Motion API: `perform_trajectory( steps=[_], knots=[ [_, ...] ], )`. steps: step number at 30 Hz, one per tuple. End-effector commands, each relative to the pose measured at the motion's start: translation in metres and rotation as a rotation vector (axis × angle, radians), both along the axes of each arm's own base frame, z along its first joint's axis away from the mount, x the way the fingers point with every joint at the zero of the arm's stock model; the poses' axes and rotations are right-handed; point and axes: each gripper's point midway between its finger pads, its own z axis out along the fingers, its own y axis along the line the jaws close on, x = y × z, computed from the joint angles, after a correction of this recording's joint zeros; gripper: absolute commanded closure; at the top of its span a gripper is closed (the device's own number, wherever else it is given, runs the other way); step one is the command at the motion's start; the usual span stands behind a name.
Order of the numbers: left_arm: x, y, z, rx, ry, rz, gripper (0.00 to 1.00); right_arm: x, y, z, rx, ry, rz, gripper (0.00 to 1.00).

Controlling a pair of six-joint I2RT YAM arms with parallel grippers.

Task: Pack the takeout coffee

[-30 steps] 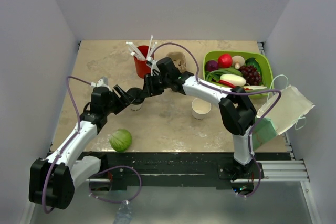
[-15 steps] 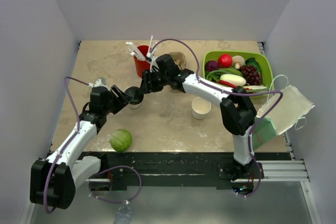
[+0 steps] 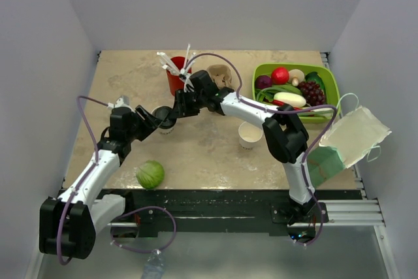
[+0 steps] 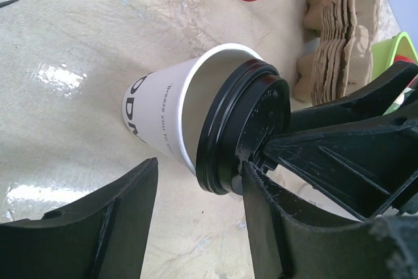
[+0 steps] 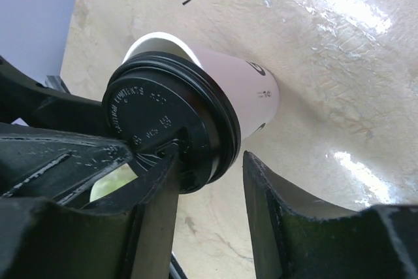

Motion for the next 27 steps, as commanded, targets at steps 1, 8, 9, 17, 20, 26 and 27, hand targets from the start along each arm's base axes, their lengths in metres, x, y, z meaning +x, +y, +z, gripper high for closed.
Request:
perform_trajectory(
  steps=[1, 8, 9, 17, 20, 26, 27],
  knots=[
    [0.01, -0.005, 0.013, -0.036, -0.054, -0.021, 0.42, 0.006, 0.015, 0.036, 0.088, -0.046, 0.001, 0.58],
    [0.014, -0.008, 0.017, -0.043, -0.072, -0.04, 0.42, 0.002, 0.022, 0.042, 0.137, -0.028, 0.013, 0.75],
    [0.014, -0.008, 0.018, -0.044, -0.073, -0.042, 0.42, 0.003, 0.023, 0.042, 0.141, -0.03, 0.012, 0.78],
    [0.015, -0.008, 0.021, -0.042, -0.085, -0.049, 0.42, 0.007, 0.021, 0.041, 0.109, -0.029, -0.005, 1.0],
    [0.013, -0.007, 0.025, -0.036, -0.092, -0.054, 0.38, 0.008, 0.02, 0.047, 0.109, -0.041, -0.014, 1.0],
    [0.011, 0.003, 0.05, 0.01, -0.144, -0.028, 0.21, 0.011, 0.009, 0.061, 0.085, -0.103, -0.033, 1.0],
    [0.011, 0.005, 0.055, 0.018, -0.153, -0.022, 0.21, 0.009, 0.007, 0.066, 0.083, -0.11, -0.031, 1.0]
  ],
)
